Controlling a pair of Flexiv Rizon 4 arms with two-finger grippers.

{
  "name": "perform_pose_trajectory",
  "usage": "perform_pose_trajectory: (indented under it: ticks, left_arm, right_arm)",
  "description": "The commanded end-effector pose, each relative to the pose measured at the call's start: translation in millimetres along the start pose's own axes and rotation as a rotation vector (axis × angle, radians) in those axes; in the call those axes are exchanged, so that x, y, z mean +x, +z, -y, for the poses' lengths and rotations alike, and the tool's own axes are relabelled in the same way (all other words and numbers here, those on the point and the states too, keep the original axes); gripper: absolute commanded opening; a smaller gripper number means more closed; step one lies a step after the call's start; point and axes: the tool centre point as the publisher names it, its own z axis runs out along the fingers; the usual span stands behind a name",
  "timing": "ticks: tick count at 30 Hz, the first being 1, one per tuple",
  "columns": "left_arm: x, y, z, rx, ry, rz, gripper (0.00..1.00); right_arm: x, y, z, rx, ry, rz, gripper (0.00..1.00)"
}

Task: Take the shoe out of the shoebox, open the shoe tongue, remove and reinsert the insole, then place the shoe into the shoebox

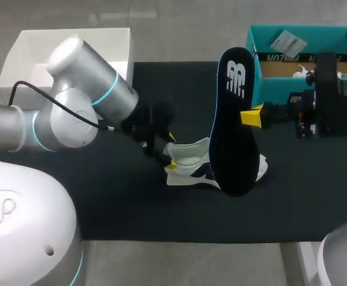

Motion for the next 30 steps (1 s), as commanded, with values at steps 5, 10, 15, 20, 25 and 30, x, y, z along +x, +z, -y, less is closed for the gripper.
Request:
perform_pose_trajectory:
  ticks: [5, 10, 15, 20, 25, 30]
  left_arm:
    - [9.2, -8.7, 11.9, -0.638, 0.049, -0.008, 1.00]
    - [10.6, -10.2, 10.6, -0.718, 0.104, 0.017, 1.00]
    - [10.7, -16.8, 9.1, -0.782, 0.090, 0.075, 1.00]
    - [11.0, -26.8, 5.2, -0.755, 0.066, 0.112, 1.00]
    - [9.8, -33.0, 4.0, -0.728, 0.056, 0.144, 1.00]
    - [10.4, -33.3, 7.6, -0.717, 0.063, 0.152, 1.00]
  right_arm:
    - [8.1, 3.2, 1.0, -0.006, 0.000, 0.013, 0.00]
    - [8.1, 3.2, 1.0, -0.006, 0.000, 0.013, 0.00]
    - [8.1, 3.2, 1.0, -0.006, 0.000, 0.013, 0.00]
    - [8.1, 3.2, 1.0, -0.006, 0.000, 0.013, 0.00]
    - [8.1, 3.2, 1.0, -0.006, 0.000, 0.013, 0.00]
    - [8.1, 3.2, 1.0, -0.006, 0.000, 0.013, 0.00]
